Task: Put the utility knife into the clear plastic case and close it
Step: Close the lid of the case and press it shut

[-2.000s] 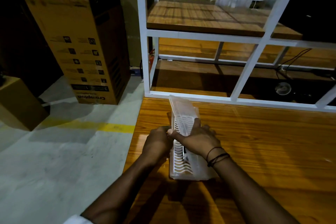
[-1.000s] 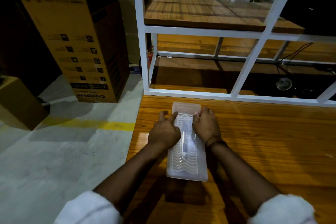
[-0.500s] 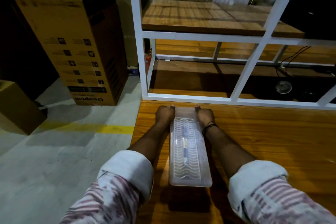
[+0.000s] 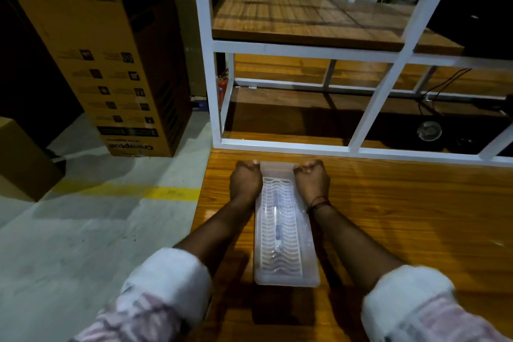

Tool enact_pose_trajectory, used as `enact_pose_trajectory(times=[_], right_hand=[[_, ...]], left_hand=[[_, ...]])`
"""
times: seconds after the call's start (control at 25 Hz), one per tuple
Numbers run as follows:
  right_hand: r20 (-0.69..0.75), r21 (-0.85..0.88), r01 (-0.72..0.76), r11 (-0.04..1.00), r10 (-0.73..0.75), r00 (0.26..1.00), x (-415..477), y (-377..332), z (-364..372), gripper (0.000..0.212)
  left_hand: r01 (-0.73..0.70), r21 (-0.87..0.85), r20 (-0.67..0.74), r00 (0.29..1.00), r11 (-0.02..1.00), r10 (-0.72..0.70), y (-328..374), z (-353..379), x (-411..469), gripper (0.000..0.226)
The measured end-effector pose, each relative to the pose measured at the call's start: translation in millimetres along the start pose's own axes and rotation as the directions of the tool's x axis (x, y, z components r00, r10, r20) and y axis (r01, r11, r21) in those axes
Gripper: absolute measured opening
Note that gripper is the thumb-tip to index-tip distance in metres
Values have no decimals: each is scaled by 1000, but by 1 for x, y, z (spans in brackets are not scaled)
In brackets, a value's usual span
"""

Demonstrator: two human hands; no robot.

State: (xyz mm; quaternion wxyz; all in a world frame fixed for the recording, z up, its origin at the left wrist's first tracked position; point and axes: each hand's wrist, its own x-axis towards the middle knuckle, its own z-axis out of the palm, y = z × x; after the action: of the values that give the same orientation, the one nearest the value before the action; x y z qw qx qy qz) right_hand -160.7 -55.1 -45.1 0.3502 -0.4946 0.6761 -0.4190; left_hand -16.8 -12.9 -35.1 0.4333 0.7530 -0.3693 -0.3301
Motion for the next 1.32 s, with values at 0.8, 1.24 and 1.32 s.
enact_pose_trajectory(times=[0.8,1.24,1.32], right_hand=[[295,110,-179,978,140,945,-163,54,-85,40],[113,-171,233,957,-216,970,-167,72,-74,31],[154,-326,291,899,-253,955,-162,66,-75,23]], left_hand=[[86,-160,255,966,983,-43,-74,-64,-174,40],[21,-244,202,979,970,29,-80,-54,-177,35],[-121,-36,175,976,992,126,-84,-55,-164,24]])
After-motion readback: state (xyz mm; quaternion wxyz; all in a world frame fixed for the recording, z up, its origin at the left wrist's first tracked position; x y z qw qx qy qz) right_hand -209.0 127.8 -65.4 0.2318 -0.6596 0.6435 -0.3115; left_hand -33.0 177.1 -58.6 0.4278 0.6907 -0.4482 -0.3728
